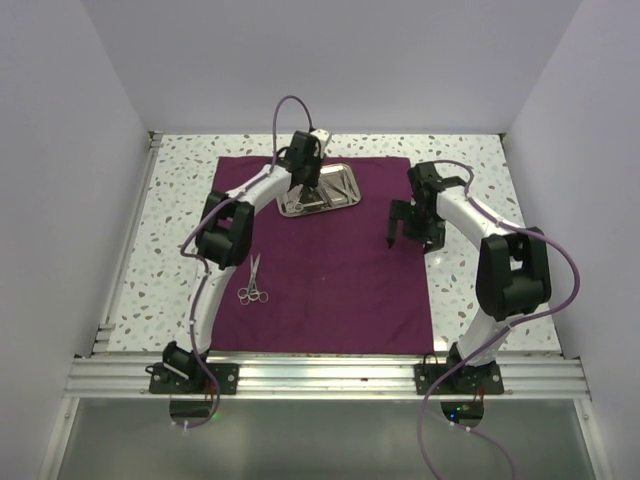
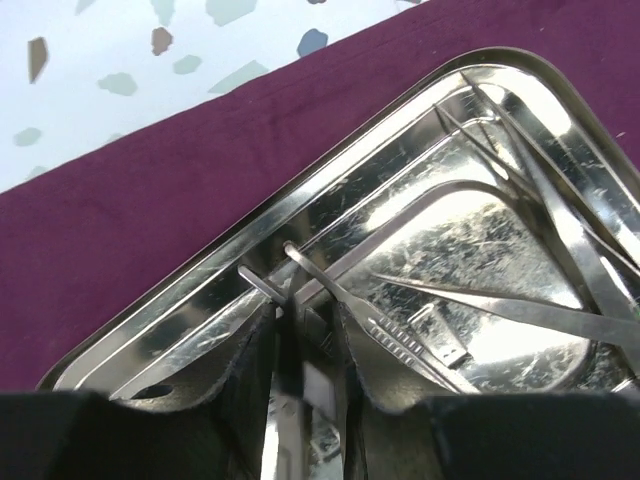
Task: Open and lay out the surgical kit
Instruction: Pick up the medical item from the container.
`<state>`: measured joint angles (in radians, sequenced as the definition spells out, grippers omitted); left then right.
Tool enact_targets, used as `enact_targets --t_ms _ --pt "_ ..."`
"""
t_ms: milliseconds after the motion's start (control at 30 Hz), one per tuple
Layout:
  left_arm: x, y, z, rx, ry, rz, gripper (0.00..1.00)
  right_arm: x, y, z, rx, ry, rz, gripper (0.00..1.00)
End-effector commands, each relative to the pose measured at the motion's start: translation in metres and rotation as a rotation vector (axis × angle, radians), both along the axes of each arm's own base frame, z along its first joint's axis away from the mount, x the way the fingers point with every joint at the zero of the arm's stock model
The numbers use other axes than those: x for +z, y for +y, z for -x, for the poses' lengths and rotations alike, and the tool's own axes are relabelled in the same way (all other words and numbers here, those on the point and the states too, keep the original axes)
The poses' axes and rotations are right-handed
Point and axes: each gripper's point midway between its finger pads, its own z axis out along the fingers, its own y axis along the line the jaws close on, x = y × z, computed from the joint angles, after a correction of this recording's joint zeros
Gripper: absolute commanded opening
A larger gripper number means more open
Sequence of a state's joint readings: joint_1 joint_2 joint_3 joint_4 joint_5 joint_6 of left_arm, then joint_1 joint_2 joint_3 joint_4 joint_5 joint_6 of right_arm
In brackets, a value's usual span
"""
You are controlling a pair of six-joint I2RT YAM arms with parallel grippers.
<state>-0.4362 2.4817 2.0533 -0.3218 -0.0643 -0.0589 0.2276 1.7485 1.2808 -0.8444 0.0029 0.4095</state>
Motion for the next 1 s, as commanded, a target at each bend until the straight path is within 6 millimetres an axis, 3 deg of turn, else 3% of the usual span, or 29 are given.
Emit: enact_targets --t_ms 0,167,333,500,633,767,967 --pt "-0.104 0.019 0.066 -0.047 0.366 -0.065 0.32 0.006 0.006 -0.011 0.017 -0.028 -0.037 0.97" --pt "-0.104 0.023 0.061 -0.040 0.389 -0.030 0.31 0.005 0.007 -0.010 0.018 -0.025 -0.046 0.97" --pt "-0.109 0.029 0.067 -0.031 0.413 -0.049 0.24 0.007 0.008 -0.011 0.017 -0.030 -0.050 0.97" --pt "-0.108 0.029 0.070 -0.036 0.422 -0.045 0.00 0.009 0.008 -0.010 0.015 -0.031 -0.056 0.97" --pt "-0.100 0.028 0.066 -0.028 0.405 -0.035 0.00 0.009 0.009 -0.008 0.016 -0.029 -0.062 0.97" --pt "-0.062 0.027 0.044 -0.005 0.316 -0.020 0.00 0.013 0.009 -0.007 0.014 -0.036 -0.068 0.97" --pt "0.026 0.030 0.007 0.051 0.150 0.072 0.00 0.019 0.011 -0.008 0.011 -0.051 -0.076 0.97"
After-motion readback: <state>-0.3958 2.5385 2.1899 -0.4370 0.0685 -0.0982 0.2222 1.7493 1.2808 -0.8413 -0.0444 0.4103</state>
